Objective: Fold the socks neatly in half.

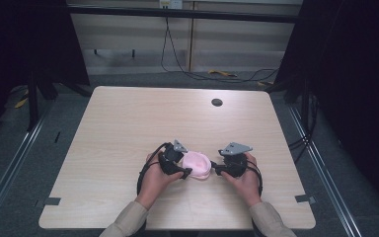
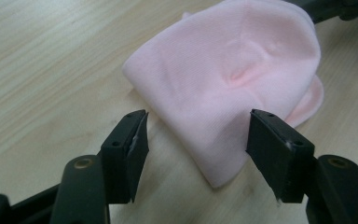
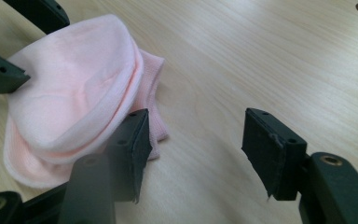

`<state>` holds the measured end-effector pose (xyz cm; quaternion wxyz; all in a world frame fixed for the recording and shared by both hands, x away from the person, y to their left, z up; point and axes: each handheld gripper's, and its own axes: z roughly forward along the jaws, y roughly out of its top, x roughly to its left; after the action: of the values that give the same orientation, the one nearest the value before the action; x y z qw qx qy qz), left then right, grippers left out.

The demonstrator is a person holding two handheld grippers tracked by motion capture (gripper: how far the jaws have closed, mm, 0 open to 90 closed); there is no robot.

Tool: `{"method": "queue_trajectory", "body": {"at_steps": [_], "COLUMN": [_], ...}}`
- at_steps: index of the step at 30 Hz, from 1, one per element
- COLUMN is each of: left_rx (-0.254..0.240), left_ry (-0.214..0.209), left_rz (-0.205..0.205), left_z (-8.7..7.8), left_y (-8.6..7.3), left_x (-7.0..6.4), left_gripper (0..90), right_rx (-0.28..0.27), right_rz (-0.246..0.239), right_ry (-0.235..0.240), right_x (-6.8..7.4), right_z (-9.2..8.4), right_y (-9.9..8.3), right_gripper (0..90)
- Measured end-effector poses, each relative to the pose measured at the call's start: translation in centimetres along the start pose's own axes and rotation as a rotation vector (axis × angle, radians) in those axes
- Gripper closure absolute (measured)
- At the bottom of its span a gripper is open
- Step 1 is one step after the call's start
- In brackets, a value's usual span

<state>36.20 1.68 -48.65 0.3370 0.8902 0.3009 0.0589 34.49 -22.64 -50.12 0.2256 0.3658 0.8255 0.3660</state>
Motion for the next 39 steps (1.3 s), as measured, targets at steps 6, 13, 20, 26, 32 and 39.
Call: {"method": "queue_trajectory", "body": {"at_steps": [6, 13, 20, 26, 32, 39], "left_rx": [0.006, 0.007, 0.001, -0.003, -0.025, -0.028], "left_ry": [0.006, 0.005, 0.023, 0.019, 0.023, 0.023], "left_rz": [-0.010, -0.016, -0.024, -0.031, -0.035, -0.036], "left_z": [-0.5, -0.9, -1.4, -1.8, -2.3, -2.7], "left_y": [-0.6, -1.1, -1.5, -1.8, -1.9, -2.2], "left_x": [0.1, 0.4, 1.0, 1.4, 1.8, 2.4], "left_gripper": [36.8, 35.2, 27.5, 23.0, 22.0, 21.6], "right_rx": [0.001, -0.004, -0.025, 0.000, -0.009, -0.005], "right_rz": [0.005, 0.002, 0.002, -0.003, 0.007, 0.019], "right_ry": [0.015, 0.027, 0.032, 0.032, 0.038, 0.046], "right_x": [0.4, 0.6, 0.4, 0.0, -0.2, -0.4], "right_z": [0.8, 1.4, 1.1, 0.4, -0.3, -0.7], "right_y": [0.6, 1.0, 0.8, 0.3, 0.2, -0.1], "right_gripper": [40.8, 38.7, 31.1, 26.7, 25.9, 25.3]}}
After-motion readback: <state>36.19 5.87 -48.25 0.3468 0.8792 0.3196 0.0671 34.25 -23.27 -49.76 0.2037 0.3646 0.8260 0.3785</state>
